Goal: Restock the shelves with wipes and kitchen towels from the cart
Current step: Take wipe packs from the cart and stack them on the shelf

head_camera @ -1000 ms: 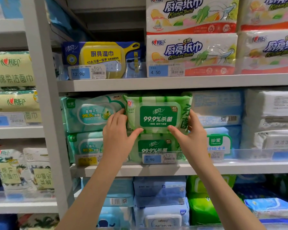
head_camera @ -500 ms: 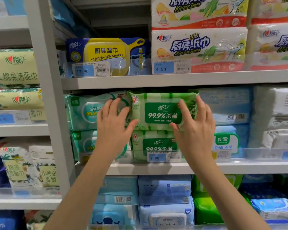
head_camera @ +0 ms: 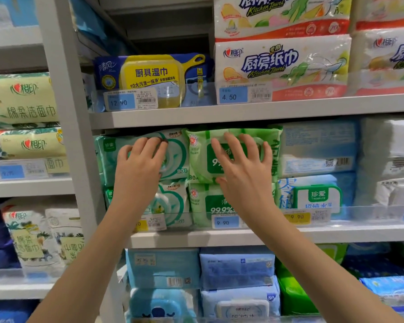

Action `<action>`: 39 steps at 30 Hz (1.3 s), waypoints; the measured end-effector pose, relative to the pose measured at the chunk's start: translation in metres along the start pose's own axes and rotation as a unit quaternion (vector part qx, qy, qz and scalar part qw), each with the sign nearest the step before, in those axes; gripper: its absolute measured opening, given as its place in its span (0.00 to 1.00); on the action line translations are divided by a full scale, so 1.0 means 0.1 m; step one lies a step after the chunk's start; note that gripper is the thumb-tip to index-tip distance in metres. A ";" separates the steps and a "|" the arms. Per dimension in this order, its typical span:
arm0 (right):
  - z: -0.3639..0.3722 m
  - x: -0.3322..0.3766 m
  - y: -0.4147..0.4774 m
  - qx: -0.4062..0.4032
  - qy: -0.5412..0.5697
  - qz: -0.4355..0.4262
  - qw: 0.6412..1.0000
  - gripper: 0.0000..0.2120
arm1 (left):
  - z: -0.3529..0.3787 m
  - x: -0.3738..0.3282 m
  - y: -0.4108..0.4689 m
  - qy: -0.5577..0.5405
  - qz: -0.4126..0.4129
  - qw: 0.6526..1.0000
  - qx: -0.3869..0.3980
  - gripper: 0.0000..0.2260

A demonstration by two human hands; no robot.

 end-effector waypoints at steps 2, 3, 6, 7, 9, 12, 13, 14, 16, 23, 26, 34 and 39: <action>0.01 0.01 0.04 0.002 0.008 0.000 1.000 0.39 | -0.03 0.00 0.04 0.005 0.013 1.000 -0.006 0.25; 0.01 0.00 0.06 0.002 0.011 0.003 1.000 0.40 | -0.04 0.00 0.06 0.005 0.020 1.000 -0.008 0.24; 0.03 -0.02 0.11 0.008 0.018 0.006 1.000 0.41 | -0.06 0.01 0.11 0.005 0.041 0.999 -0.002 0.24; 0.06 -0.03 0.11 0.014 0.021 0.005 1.000 0.42 | -0.06 0.01 0.12 0.003 0.045 0.999 0.002 0.25; 0.13 -0.07 0.10 0.023 0.028 0.002 0.999 0.43 | -0.06 0.02 0.12 -0.007 0.049 0.999 0.009 0.26; 0.18 -0.13 0.09 0.025 0.026 -0.001 0.999 0.43 | -0.06 0.02 0.11 -0.023 0.051 0.998 0.010 0.27; 0.18 -0.12 0.08 0.026 0.025 -0.001 0.999 0.42 | -0.06 0.02 0.10 -0.026 0.052 0.998 0.010 0.28; 0.18 -0.12 0.09 0.026 0.024 0.001 0.999 0.42 | -0.07 0.03 0.10 -0.029 0.051 0.998 0.010 0.28; 0.16 -0.11 0.10 0.025 0.023 0.007 0.999 0.41 | -0.08 0.05 0.09 -0.037 0.049 0.998 0.009 0.28; 0.15 -0.09 0.10 0.022 0.005 0.023 0.999 0.40 | -0.08 0.11 0.04 -0.060 0.050 0.997 0.000 0.29; 0.19 -0.06 0.11 0.025 -0.003 0.032 0.999 0.39 | -0.07 0.11 0.03 -0.065 0.054 0.996 -0.006 0.28; 0.23 -0.03 0.09 0.020 -0.019 0.047 0.999 0.38 | -0.05 0.12 0.04 -0.080 0.049 0.996 0.000 0.28; 0.21 -0.03 0.05 0.012 0.003 0.065 0.998 0.40 | -0.05 0.12 0.01 -0.088 0.049 0.995 0.006 0.29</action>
Point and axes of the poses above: each hand's wrist, its own y-axis towards the middle knuckle, its own z-axis out of the palm, x = y × z, the point moved 9 cm from there along y, towards the middle knuckle, and after that the axes turned 2 degrees about -y, right-handed, at the moved point
